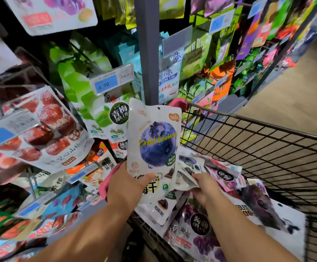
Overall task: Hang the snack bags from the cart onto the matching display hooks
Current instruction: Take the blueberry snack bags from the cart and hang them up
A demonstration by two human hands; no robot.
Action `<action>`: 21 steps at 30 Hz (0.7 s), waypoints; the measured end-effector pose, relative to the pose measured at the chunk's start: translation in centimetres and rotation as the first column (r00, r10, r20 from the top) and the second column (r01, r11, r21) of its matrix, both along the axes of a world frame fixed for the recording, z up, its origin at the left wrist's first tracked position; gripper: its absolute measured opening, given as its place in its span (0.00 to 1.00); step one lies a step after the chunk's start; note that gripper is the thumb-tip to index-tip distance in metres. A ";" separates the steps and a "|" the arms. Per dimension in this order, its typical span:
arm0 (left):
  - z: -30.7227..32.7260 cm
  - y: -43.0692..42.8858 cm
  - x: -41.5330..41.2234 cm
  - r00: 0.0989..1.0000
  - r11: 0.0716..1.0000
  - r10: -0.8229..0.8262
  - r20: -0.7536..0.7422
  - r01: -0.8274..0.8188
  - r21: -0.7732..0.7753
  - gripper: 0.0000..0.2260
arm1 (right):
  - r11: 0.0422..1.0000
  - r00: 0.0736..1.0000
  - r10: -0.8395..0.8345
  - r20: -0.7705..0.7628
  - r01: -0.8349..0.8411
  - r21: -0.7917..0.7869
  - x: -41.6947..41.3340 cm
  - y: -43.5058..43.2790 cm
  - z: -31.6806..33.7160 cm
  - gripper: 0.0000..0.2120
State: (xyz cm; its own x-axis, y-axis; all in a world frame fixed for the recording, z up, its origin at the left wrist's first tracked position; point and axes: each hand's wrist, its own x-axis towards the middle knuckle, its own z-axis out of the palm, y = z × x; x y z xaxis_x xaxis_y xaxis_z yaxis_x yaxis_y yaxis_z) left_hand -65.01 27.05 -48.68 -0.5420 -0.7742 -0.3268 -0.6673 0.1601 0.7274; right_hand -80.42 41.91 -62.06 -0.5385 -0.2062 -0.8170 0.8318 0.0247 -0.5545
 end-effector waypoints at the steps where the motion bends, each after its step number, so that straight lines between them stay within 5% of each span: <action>1: 0.1 0.1 0.1 1.000 1.000 -0.013 -0.008 0.013 0.011 0.18 | 1.000 0.999 0.010 -0.033 -0.010 -0.011 0.1 0.7 0.8 0.09; 11: 2.0 -1.2 1.4 0.944 0.921 0.197 -0.263 -0.086 0.380 0.11 | 0.988 0.954 0.125 -0.272 -0.145 -0.055 0.3 6.8 10.3 0.14; 17: 3.6 -0.6 0.7 0.955 0.957 0.145 -0.261 -0.069 0.281 0.32 | 0.993 0.900 0.106 -0.422 -0.115 0.004 0.8 10.9 14.7 0.12; 21: 4.9 0.5 0.9 0.907 0.891 0.257 -0.334 -0.089 0.445 0.15 | 0.992 0.878 -0.037 -0.478 -0.025 -0.122 0.5 13.9 18.2 0.12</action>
State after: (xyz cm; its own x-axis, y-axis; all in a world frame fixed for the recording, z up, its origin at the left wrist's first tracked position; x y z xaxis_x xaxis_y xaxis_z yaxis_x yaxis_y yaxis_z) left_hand -64.14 27.52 -43.75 -0.5573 -0.7074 -0.4347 -0.3197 -0.3004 0.8986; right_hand -79.88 55.83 -43.87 -0.8584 -0.2823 -0.4284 0.4643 -0.0723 -0.8827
